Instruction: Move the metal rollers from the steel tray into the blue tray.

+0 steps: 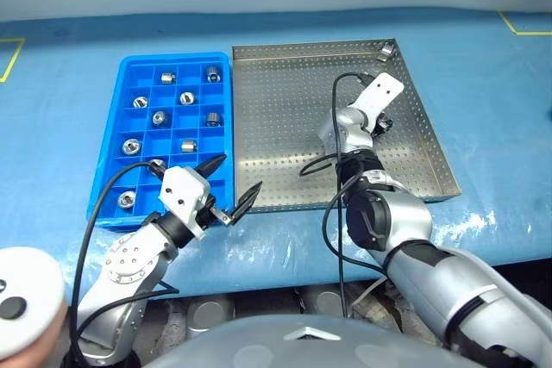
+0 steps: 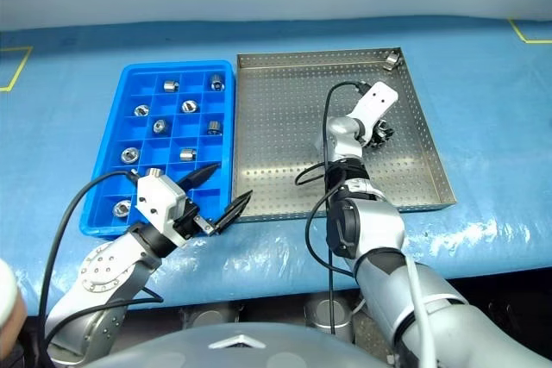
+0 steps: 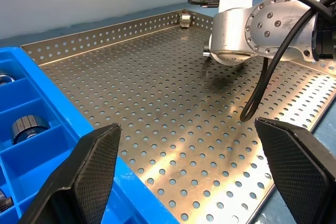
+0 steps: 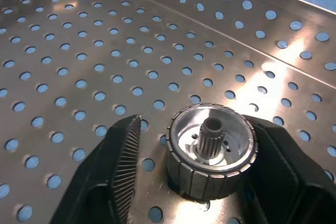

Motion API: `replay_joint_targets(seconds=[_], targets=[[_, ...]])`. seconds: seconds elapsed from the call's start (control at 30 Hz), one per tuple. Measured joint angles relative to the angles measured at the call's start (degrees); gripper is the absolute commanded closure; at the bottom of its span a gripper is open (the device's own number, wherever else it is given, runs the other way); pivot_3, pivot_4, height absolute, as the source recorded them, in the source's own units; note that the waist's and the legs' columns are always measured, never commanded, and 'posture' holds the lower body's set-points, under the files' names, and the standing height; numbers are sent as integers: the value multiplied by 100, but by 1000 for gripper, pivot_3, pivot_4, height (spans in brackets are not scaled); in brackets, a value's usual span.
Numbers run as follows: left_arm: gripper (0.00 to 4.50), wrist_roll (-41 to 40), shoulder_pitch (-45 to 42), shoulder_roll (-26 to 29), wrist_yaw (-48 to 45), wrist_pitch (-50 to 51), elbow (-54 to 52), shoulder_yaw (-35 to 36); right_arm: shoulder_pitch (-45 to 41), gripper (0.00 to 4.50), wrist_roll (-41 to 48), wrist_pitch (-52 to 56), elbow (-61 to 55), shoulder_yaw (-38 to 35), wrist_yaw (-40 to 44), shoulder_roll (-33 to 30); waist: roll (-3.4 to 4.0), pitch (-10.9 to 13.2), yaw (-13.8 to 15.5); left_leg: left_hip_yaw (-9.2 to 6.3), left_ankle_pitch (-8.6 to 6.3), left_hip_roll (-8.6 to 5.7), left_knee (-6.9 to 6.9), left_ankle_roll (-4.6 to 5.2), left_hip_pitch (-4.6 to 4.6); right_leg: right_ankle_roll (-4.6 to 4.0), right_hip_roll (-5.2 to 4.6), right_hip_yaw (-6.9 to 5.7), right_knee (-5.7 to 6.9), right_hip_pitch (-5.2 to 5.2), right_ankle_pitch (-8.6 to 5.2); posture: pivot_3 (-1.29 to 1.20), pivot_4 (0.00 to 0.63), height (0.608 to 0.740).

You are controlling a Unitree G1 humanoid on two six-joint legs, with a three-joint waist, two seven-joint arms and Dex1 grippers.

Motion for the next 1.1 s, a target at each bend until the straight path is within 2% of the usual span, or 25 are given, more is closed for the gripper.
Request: replay_joint_targets(seconds=[0.03,0.07,0.2,0.3,0.37,0.47,0.57,0.8,1.1], targets=[[0,0,1,0,2,-2,0,3,-1,2684,3,1,0,2,21,5,0,0,5,0,0,0,0,0,0,0,0,0,0,0,0,74,150,740],[0,1,1,0,5,-7,0,10,-1,2796,5,3,-6,5,34,17,0,0,7,0,0,0,0,0,0,0,0,0,0,0,0,72,150,740],[0,1,0,-18,42,-64,0,65,22,2781,39,178,-261,64,155,185,1,0,-29,1,0,2,-1,0,2,0,3,1,2,-2,0,74,150,740],[0,4,-23,-99,117,-147,0,123,150,2781,-57,667,-975,589,613,477,19,8,-26,-1,1,4,-3,1,-1,-1,5,2,7,-8,0,90,150,740],[0,8,35,-198,219,-220,0,249,250,2781,-92,1119,-1757,1020,1132,476,26,12,41,-2,2,2,-3,1,-8,0,2,0,6,-12,0,103,150,740],[0,79,95,-379,522,-324,0,578,444,2781,-72,2142,-3324,1862,2257,472,27,11,101,-4,1,2,-5,1,-8,0,2,-4,0,-11,0,130,150,740],[0,164,192,-581,757,-406,-2,738,728,2781,38,3028,-4416,2700,3440,442,26,9,155,-7,1,3,-7,2,-8,-1,1,-7,-3,-9,-1,156,150,740],[0,484,1059,-806,1097,-865,-145,1020,1209,2781,154,4148,-5464,4090,5272,410,24,10,389,-7,1,3,-5,2,-10,-1,0,-10,-6,-10,-2,236,150,740],[0,511,1814,-1038,1157,-1208,-292,1205,1747,2781,202,4320,-6172,5085,6898,-46,12,6,625,-12,1,4,-2,0,-12,0,1,-18,-17,-5,-5,275,150,740]])
